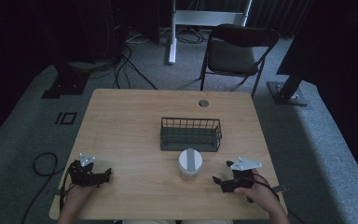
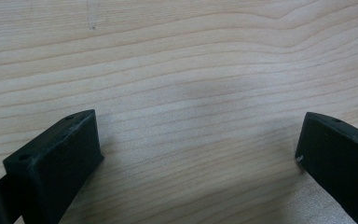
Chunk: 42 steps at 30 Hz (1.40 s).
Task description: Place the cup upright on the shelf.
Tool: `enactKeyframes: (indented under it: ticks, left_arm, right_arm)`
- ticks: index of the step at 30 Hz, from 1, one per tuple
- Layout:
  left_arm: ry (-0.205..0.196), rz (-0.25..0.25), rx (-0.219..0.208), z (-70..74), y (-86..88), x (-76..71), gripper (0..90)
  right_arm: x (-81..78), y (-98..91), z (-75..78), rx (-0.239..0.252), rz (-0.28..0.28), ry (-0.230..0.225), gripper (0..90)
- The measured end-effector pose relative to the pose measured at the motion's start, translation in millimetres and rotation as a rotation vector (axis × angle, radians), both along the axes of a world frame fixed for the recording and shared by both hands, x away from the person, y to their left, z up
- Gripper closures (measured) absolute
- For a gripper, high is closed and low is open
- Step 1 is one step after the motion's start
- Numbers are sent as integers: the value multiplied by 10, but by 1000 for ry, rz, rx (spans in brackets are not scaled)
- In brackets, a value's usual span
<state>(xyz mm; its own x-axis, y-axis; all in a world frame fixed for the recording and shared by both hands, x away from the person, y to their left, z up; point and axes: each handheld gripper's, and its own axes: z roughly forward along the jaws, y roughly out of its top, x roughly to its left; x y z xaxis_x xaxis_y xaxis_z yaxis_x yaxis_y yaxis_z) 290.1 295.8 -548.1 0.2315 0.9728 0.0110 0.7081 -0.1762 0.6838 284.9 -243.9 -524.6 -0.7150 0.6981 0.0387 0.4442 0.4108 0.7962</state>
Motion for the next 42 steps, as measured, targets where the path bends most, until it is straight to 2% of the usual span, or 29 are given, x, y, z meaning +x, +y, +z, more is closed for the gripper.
enactKeyframes:
  ticks: [14, 18, 31, 34, 42]
  left_arm:
    - [0, 0, 0, 0, 0, 0, 1]
    - [0, 0, 0, 0, 0, 0, 1]
    - [0, 0, 0, 0, 0, 0, 1]
    - [0, 0, 0, 0, 0, 0, 1]
    - [0, 0, 0, 0, 0, 0, 1]
  right_arm:
    - [-9, 260, 27, 39, 89, -33, 116]
    - [-8, 331, 19, 47, 110, -28, 116]
    - [-2, 528, -13, 84, 139, -32, 116]
    - [2, 581, -32, 75, 151, -47, 116]
    - [40, 696, -80, 108, 131, -56, 116]
